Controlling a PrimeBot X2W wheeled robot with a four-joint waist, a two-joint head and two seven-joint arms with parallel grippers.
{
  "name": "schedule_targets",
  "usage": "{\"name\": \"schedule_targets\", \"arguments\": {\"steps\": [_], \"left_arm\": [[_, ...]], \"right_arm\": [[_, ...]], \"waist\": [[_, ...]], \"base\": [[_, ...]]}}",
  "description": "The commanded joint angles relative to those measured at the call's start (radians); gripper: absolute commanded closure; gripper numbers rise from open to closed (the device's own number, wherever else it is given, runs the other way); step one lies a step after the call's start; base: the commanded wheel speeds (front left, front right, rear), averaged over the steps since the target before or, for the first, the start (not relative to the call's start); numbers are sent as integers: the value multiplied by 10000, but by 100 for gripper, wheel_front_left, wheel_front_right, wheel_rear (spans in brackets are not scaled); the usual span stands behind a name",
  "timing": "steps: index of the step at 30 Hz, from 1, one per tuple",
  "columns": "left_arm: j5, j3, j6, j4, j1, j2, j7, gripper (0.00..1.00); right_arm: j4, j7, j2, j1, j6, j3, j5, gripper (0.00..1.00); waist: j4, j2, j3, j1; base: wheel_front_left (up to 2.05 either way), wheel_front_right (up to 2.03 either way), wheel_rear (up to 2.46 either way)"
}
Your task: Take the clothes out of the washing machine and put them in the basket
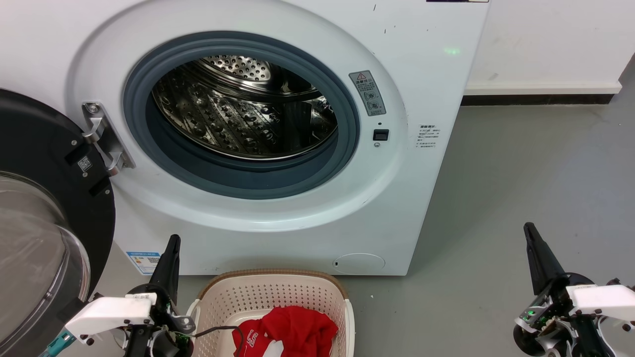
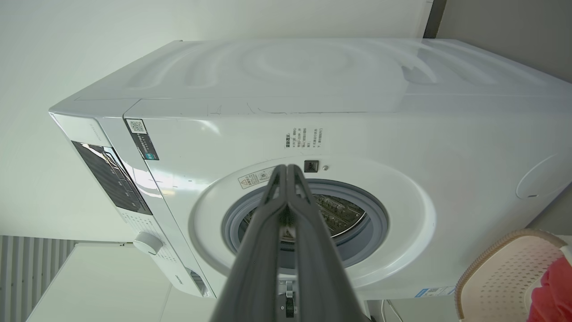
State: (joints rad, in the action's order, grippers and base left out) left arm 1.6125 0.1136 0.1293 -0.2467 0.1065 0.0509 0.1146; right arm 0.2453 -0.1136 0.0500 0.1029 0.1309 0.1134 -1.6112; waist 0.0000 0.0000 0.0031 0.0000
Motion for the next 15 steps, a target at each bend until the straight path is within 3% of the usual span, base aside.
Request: {"name": "schedule_targets", "arguments": {"steps": [1, 15], "left_arm": [[5, 37, 42, -2, 58, -24, 19, 100], [6, 36, 41, -1, 57, -24, 18, 100]], "right_arm": [[20, -7, 5, 124, -3, 10, -39, 100], [20, -7, 5, 125, -3, 10, -39, 100]], "waist": [[0, 0, 0, 0], [0, 0, 0, 0]], "base": [[0, 0, 0], [0, 0, 0]]}}
